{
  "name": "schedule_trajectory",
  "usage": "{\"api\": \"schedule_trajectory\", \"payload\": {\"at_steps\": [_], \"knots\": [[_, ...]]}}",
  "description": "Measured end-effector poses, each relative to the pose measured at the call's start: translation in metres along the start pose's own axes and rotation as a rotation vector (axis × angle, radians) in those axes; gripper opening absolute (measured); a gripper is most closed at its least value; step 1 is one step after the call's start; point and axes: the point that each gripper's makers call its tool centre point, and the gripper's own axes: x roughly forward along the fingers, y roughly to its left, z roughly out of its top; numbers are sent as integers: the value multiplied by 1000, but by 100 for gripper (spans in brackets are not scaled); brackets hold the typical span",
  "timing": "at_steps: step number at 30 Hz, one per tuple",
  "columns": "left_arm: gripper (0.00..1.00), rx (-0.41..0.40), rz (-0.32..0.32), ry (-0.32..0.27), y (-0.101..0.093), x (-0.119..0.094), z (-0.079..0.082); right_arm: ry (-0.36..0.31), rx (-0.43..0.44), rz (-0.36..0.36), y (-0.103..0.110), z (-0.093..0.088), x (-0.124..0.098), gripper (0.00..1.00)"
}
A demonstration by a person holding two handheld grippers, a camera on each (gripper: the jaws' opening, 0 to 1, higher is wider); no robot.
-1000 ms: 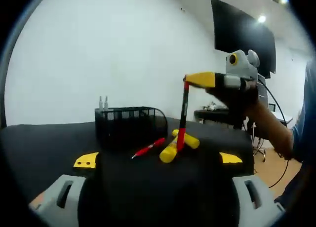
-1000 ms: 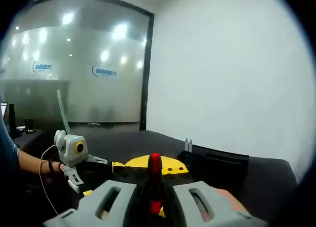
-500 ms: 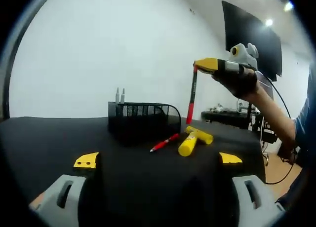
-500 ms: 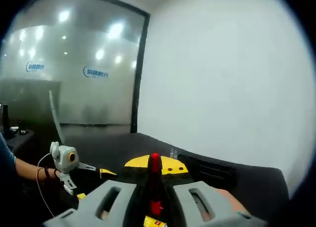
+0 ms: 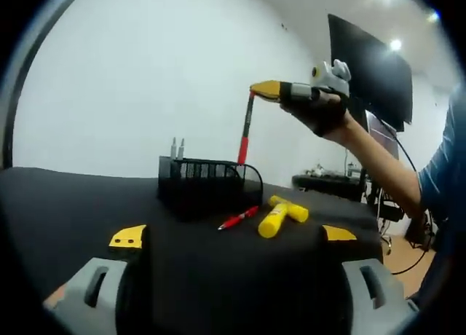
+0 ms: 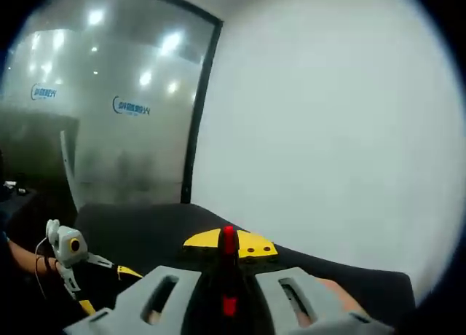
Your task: Pick up pens and glue sticks and place them into the holder.
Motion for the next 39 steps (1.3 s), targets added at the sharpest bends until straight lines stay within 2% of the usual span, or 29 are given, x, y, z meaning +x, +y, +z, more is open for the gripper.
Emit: {"api": "schedule_trajectory", "payload": {"at_steps": [9, 13, 22, 32, 39], "knots": [[95, 35, -28, 32, -8, 3, -7, -27, 14, 8, -17, 9, 39, 3], [94, 35, -38, 27, -9, 2, -6, -35, 10, 0, -24, 8, 53, 3], [92, 23, -46, 3, -9, -1, -1, -50, 18, -30, -42, -6, 82, 3], [91, 33, -55, 13, -10, -1, -4, -42, 29, -60, -49, -25, 97, 3], [90, 37, -55, 20, -10, -1, -5, -22, 54, -57, -46, -42, 101, 3]]}}
